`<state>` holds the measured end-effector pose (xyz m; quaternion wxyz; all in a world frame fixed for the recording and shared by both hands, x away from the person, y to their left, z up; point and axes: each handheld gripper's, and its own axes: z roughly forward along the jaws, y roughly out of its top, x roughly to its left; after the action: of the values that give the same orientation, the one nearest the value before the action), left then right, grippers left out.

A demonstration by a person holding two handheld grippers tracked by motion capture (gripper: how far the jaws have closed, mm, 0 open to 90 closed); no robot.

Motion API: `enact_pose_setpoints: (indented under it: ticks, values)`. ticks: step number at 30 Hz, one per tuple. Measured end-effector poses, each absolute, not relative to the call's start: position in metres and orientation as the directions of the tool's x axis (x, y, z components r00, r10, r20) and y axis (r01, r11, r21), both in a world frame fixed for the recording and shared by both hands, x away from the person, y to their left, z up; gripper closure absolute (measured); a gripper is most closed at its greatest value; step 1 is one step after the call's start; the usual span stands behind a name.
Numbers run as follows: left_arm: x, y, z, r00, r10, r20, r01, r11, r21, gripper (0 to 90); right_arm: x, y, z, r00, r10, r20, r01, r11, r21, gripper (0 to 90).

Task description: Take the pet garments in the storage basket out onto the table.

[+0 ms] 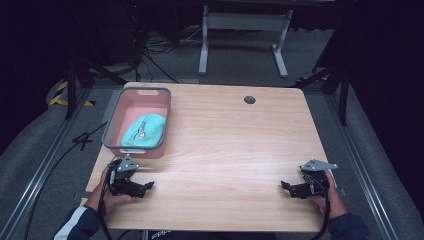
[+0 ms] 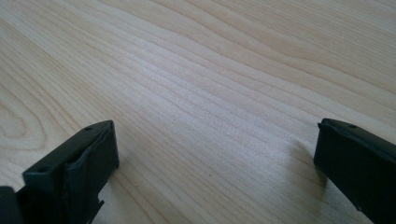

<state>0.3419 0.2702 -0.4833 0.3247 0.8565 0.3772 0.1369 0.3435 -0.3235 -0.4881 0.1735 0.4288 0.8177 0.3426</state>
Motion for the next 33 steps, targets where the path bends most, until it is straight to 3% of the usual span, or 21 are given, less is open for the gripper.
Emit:
enact_pose_setpoints:
  ticks: [10, 15, 21, 27, 33]
  values:
    - [0.337, 0.275, -0.481, 0.687, 0.726, -0.009, 0.560, -0.522, 0.643, 1.2, 0.348, -0.321, -0.488, -0.589, 0.808, 0.013, 0.576, 0.408, 0.708, 0.1]
    - [0.336, 0.282, -0.474, 0.697, 0.716, -0.026, 0.570, -0.532, 0.625, 17.9, 0.348, -0.321, -0.488, -0.588, 0.809, 0.009, 0.574, 0.410, 0.709, 0.4]
    - [0.334, 0.285, -0.457, 0.714, 0.700, -0.033, 0.554, -0.535, 0.638, 18.1, 0.345, -0.319, -0.488, -0.605, 0.796, 0.006, 0.564, 0.424, 0.708, 0.6]
    - [0.331, 0.285, -0.436, 0.717, 0.696, 0.039, 0.519, -0.570, 0.637, 19.8, 0.345, -0.319, -0.488, -0.620, 0.785, 0.003, 0.555, 0.435, 0.709, 0.6]
    - [0.329, 0.290, -0.414, 0.700, 0.713, 0.043, 0.520, -0.550, 0.653, 19.6, 0.346, -0.319, -0.488, -0.627, 0.779, 0.003, 0.550, 0.440, 0.710, 0.6]
